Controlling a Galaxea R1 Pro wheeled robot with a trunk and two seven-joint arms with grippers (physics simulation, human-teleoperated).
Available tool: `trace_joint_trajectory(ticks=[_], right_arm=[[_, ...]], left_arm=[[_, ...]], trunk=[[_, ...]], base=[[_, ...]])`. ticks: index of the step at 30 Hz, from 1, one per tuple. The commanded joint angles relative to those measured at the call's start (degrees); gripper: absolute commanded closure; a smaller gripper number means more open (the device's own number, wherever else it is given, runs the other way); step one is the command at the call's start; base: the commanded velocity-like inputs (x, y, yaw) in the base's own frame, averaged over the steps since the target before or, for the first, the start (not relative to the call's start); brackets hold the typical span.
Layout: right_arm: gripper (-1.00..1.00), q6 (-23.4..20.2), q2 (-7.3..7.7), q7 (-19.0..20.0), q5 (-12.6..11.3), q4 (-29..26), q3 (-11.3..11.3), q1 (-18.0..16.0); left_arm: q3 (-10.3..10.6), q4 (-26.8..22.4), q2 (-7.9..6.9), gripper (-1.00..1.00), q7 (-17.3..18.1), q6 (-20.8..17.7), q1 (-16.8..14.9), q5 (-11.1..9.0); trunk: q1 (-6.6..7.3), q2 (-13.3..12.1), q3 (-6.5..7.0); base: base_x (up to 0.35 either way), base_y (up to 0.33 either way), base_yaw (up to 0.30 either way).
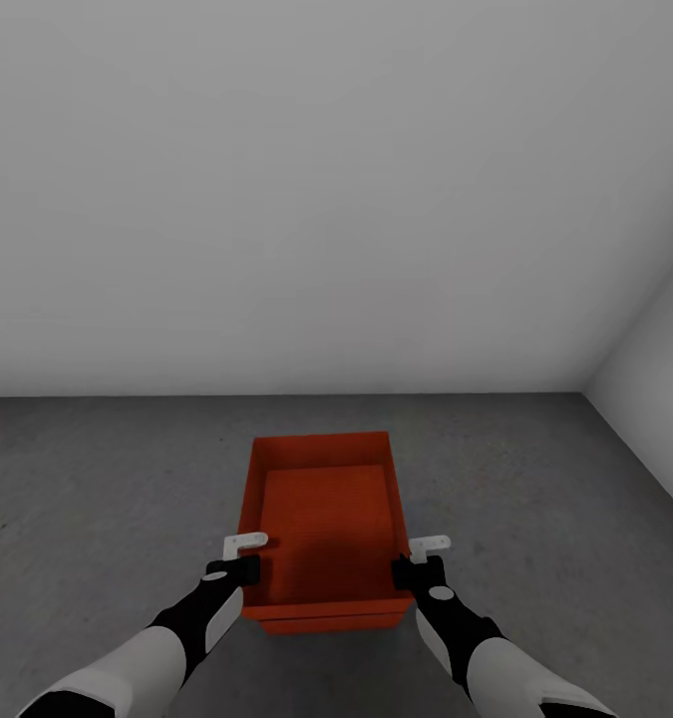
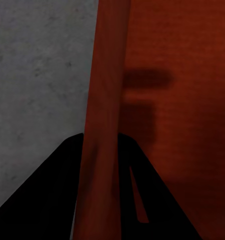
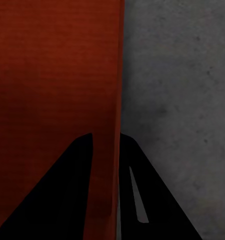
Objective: Move the two storage containers from the living room to the garage. In the garage, place one container on the floor and stack the other container on top of it (either order is fine).
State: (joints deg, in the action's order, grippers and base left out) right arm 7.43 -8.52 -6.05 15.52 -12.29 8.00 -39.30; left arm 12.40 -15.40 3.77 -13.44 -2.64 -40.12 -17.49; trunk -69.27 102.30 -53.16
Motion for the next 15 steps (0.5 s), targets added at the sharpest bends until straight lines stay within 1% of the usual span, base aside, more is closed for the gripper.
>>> trace_joint_trajectory(ticks=[1,3,14,15], right_arm=[[1.00,0.22,-0.62,-0.02,0.39,0.17,1.84,0.01],[1.00,0.22,-0.62,-0.02,0.39,0.18,1.84,0.01],[1.00,0.22,-0.62,-0.02,0.39,0.17,1.84,0.01],[1.00,0.22,-0.62,-0.02,0.39,0.16,1.84,0.01]], left_arm=[[-1.74,-1.38,0.01,1.00,-0.80,2.02,-0.04,-0.50],[-1.76,-1.38,0.01,1.00,-0.80,2.02,-0.04,-0.50],[-1.76,-1.47,0.01,1.00,-0.80,2.02,-0.04,-0.51],[-1.77,-1.45,0.01,1.00,-0.80,2.02,-0.04,-0.51]], trunk=[[-0.22,0.43,-0.23],[-0.66,1.24,-0.59],[-0.66,1.24,-0.59],[-0.88,1.64,-0.77]], base=[[0.000,0.000,0.000],[0.000,0.000,0.000],[0.000,0.000,0.000],[0.000,0.000,0.000]])
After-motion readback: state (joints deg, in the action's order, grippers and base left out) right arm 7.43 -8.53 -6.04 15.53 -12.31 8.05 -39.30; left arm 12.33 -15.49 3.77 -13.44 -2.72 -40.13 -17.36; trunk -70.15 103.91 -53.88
